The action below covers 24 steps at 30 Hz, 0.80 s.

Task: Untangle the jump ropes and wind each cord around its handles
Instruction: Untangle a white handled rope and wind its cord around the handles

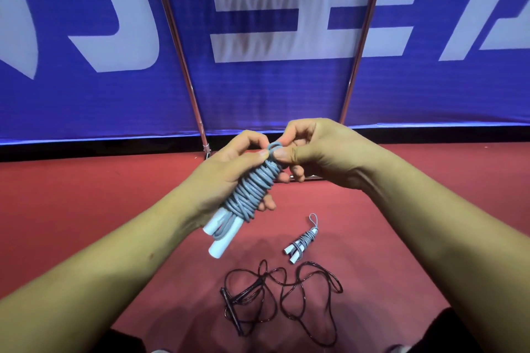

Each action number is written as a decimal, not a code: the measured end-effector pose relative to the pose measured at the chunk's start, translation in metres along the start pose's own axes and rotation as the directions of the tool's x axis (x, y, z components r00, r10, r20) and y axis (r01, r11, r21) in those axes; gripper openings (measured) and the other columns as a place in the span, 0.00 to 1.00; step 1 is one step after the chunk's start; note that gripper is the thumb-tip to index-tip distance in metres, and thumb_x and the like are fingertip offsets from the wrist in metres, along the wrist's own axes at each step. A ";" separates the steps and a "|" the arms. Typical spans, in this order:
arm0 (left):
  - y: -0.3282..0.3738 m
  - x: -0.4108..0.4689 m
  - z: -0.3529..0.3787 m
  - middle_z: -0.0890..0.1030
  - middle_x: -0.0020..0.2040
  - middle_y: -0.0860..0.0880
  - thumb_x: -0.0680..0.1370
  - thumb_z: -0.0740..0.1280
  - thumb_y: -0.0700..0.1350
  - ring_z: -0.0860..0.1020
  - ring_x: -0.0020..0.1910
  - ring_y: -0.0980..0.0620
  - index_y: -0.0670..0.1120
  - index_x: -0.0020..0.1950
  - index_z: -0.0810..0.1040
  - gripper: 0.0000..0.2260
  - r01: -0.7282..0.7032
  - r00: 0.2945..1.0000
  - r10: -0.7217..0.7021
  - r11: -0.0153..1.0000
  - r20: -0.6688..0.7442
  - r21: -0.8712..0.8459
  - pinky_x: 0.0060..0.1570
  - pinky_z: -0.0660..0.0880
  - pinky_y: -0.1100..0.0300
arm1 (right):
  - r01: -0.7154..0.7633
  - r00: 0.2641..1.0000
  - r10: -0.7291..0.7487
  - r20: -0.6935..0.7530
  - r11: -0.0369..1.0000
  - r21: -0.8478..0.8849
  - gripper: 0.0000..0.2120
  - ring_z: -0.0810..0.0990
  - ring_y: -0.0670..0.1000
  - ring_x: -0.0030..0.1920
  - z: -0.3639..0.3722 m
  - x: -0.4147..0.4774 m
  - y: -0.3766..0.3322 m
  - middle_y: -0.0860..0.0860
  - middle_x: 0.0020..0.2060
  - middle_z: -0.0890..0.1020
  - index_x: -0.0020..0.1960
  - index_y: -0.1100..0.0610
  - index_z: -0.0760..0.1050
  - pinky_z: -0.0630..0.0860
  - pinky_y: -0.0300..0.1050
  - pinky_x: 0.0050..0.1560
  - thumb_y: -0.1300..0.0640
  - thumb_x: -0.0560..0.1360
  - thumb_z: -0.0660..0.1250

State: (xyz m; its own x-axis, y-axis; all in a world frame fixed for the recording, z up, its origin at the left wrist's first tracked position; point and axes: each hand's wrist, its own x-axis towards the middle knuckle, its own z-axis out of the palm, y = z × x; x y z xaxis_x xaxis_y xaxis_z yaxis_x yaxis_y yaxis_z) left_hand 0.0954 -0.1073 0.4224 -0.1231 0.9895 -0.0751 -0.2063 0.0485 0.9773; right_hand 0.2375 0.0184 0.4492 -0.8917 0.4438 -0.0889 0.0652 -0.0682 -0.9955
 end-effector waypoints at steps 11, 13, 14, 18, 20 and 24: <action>-0.001 0.003 0.002 0.82 0.41 0.39 0.82 0.59 0.43 0.81 0.30 0.42 0.49 0.50 0.69 0.02 -0.113 0.992 0.120 0.983 -0.043 0.148 0.28 0.76 0.58 | 0.035 0.993 -0.030 -0.116 0.999 0.040 0.10 0.72 0.51 0.26 0.006 0.000 0.002 0.55 0.31 0.78 0.37 0.57 0.74 0.66 0.40 0.27 0.66 0.69 0.73; 0.001 0.003 0.002 0.83 0.42 0.40 0.83 0.59 0.42 0.81 0.30 0.41 0.49 0.51 0.68 0.02 -0.143 0.988 0.151 0.980 -0.045 0.140 0.31 0.76 0.56 | 0.080 0.986 -0.075 -0.150 0.997 0.023 0.11 0.72 0.51 0.26 0.009 -0.001 0.000 0.53 0.29 0.79 0.36 0.57 0.73 0.65 0.41 0.28 0.67 0.70 0.73; 0.001 0.003 0.002 0.84 0.43 0.40 0.83 0.59 0.42 0.81 0.30 0.41 0.49 0.51 0.68 0.02 -0.156 0.986 0.163 0.979 -0.042 0.131 0.32 0.76 0.55 | 0.102 0.981 -0.097 -0.167 0.995 0.022 0.12 0.72 0.52 0.27 0.011 -0.001 -0.001 0.54 0.30 0.80 0.35 0.57 0.72 0.65 0.41 0.28 0.67 0.70 0.74; 0.002 0.002 0.002 0.83 0.44 0.40 0.82 0.59 0.40 0.81 0.32 0.39 0.47 0.51 0.68 0.03 -0.171 0.982 0.178 0.979 -0.061 0.107 0.32 0.78 0.55 | 0.174 0.962 -0.178 -0.206 0.984 -0.041 0.14 0.73 0.55 0.31 0.016 -0.001 -0.002 0.59 0.36 0.81 0.35 0.58 0.70 0.67 0.44 0.29 0.69 0.70 0.73; 0.002 0.003 0.003 0.82 0.42 0.42 0.82 0.59 0.38 0.82 0.33 0.40 0.48 0.50 0.69 0.04 -0.163 0.981 0.173 0.981 -0.089 0.107 0.31 0.78 0.55 | 0.210 0.948 -0.233 -0.219 0.970 -0.121 0.13 0.73 0.53 0.30 0.018 -0.001 -0.001 0.61 0.36 0.80 0.36 0.60 0.70 0.69 0.44 0.29 0.69 0.71 0.73; 0.004 0.003 0.002 0.78 0.41 0.42 0.81 0.61 0.38 0.82 0.32 0.40 0.50 0.46 0.71 0.08 -0.159 0.976 0.176 0.979 -0.129 0.131 0.29 0.77 0.55 | 0.269 0.917 -0.329 -0.227 0.928 -0.259 0.12 0.73 0.50 0.28 0.020 -0.002 0.001 0.64 0.37 0.82 0.36 0.62 0.70 0.74 0.45 0.29 0.68 0.71 0.73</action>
State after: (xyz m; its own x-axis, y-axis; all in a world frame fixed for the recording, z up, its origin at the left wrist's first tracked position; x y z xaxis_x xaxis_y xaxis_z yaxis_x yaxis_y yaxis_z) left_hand 0.0958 -0.1036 0.4267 -0.2814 0.9568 0.0730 -0.0550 -0.0921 0.9942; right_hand 0.2308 -0.0006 0.4491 -0.7369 0.6323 0.2390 -0.0632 0.2875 -0.9557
